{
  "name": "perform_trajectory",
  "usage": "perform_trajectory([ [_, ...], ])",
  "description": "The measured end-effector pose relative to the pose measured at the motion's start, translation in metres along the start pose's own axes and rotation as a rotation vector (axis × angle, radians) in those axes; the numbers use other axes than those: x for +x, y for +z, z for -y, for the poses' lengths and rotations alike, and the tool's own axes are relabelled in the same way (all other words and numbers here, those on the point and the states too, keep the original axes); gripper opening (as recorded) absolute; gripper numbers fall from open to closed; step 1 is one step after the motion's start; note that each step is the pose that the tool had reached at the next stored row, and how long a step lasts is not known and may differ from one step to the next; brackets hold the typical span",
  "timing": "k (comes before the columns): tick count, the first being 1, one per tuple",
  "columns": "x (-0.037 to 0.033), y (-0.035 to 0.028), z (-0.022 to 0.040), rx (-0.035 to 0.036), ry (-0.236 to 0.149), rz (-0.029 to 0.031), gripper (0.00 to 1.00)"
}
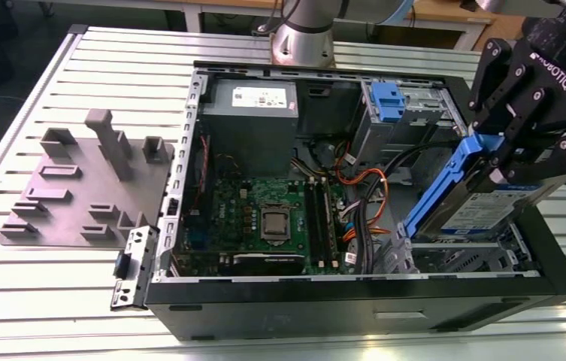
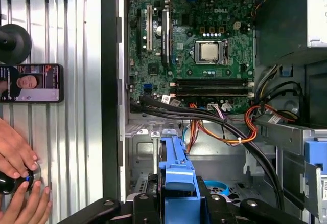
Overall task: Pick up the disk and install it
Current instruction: 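Insert the disk into the insertion slot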
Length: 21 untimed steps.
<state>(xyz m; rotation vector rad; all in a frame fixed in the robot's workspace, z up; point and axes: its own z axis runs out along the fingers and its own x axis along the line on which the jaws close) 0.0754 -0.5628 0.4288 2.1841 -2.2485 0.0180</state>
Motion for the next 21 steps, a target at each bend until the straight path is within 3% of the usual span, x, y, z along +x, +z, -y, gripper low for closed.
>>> perform_trajectory([
  [10,0.0004,0.0098,0.0000,0.0000,0.000,0.0000,0.37],
  [21,0.0004,0.0104,0.0000,0.0000,0.000,0.0000,0.37],
])
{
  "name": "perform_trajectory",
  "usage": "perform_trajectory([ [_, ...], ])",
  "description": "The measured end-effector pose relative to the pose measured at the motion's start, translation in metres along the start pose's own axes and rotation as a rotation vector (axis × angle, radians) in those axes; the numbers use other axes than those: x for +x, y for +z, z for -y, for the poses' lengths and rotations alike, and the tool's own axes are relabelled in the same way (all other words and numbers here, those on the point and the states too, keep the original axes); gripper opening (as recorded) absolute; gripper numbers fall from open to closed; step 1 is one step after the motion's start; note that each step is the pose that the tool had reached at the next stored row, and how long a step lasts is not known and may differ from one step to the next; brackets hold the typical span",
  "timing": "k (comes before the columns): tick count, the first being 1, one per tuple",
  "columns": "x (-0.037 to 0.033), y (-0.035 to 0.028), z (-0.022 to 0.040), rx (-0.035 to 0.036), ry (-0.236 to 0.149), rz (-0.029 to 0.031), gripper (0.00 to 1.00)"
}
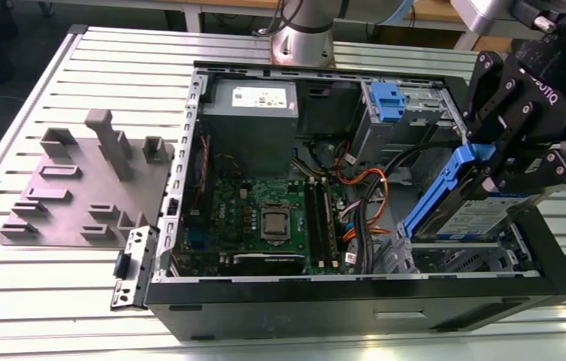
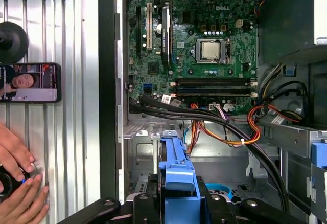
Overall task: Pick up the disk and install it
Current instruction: 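Insert the disk into the insertion slot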
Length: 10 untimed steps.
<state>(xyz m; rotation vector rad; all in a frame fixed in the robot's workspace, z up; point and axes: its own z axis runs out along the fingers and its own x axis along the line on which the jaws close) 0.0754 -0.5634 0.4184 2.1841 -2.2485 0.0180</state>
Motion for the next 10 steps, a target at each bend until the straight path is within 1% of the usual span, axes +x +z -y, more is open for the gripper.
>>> perform_trajectory([
  [3,0.0000,0.0002,0.0000,0.0000,0.000,0.0001,0.37],
  [5,0.0000,0.0014,0.0000,0.0000,0.000,0.0004,0.37],
  [10,0.0001,0.0091,0.0000,0.0000,0.000,0.0001,0.37],
])
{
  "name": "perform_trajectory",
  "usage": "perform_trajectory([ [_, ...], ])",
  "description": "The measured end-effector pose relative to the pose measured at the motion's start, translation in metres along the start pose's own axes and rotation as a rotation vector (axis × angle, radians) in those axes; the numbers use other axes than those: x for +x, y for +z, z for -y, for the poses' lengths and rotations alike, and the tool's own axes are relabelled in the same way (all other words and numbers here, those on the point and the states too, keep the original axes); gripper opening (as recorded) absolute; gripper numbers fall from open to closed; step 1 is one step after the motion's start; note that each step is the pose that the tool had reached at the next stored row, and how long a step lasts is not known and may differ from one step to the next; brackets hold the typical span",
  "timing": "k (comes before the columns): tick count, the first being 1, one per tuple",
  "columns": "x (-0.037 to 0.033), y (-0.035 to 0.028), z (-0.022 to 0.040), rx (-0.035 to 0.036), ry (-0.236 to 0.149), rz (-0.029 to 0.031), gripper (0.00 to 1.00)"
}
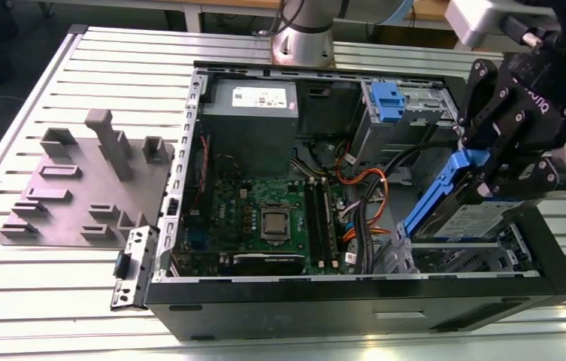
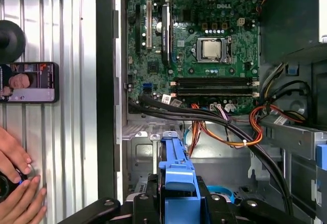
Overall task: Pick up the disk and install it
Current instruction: 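Insert the disk into the insertion slot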
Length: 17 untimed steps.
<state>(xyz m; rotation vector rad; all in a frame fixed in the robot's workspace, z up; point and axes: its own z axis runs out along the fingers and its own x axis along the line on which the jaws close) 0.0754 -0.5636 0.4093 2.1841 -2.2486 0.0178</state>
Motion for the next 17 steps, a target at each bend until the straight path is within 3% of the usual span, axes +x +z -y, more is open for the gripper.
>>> perform_trajectory([
  [12,0.0028,0.0218,0.0000,0.0000,0.000,0.0002,0.37],
  [17,0.0030,0.0232,0.0000,0.0000,0.000,0.0000,0.37],
])
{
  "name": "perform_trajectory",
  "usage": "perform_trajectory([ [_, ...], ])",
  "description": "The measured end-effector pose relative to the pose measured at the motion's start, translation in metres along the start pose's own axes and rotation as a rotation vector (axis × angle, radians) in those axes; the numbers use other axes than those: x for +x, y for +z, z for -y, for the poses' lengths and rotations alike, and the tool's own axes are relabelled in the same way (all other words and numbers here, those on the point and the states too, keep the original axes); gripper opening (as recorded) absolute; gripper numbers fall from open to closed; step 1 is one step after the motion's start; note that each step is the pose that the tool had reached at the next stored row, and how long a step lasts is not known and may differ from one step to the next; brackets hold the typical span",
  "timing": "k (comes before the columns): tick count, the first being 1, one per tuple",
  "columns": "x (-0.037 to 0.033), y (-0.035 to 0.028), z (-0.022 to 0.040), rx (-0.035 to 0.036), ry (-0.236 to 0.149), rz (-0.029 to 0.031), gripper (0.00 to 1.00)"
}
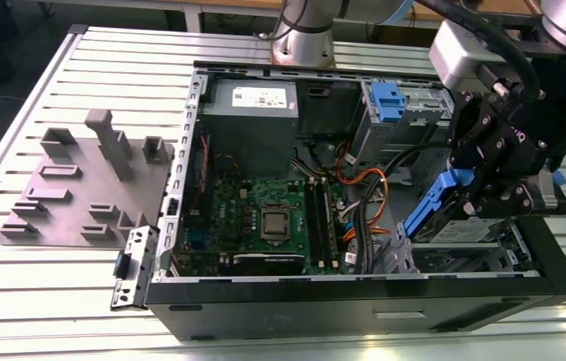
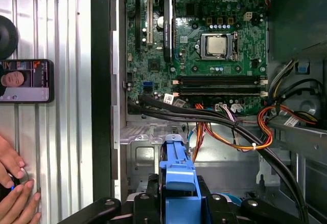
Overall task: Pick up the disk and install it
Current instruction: 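Insert the disk into the insertion slot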
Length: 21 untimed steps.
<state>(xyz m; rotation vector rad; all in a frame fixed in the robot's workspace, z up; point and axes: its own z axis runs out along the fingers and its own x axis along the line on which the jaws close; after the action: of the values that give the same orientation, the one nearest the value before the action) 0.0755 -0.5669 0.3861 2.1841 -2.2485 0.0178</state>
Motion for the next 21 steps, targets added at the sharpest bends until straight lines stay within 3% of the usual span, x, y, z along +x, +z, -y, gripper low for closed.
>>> perform_trajectory([
  [4,-0.0001,0.0013,0.0000,0.0001,0.000,0.0007,0.44],
  [11,-0.0002,0.0136,0.0000,0.0000,0.000,0.0001,0.44],
  [14,-0.0002,0.0190,-0.0001,0.0001,0.000,0.0000,0.36],
  [17,-0.0003,0.0245,-0.0001,0.0000,0.000,0.0003,0.18],
  [21,-0.0004,0.0307,-0.0001,0.0000,0.000,0.0001,0.11],
])
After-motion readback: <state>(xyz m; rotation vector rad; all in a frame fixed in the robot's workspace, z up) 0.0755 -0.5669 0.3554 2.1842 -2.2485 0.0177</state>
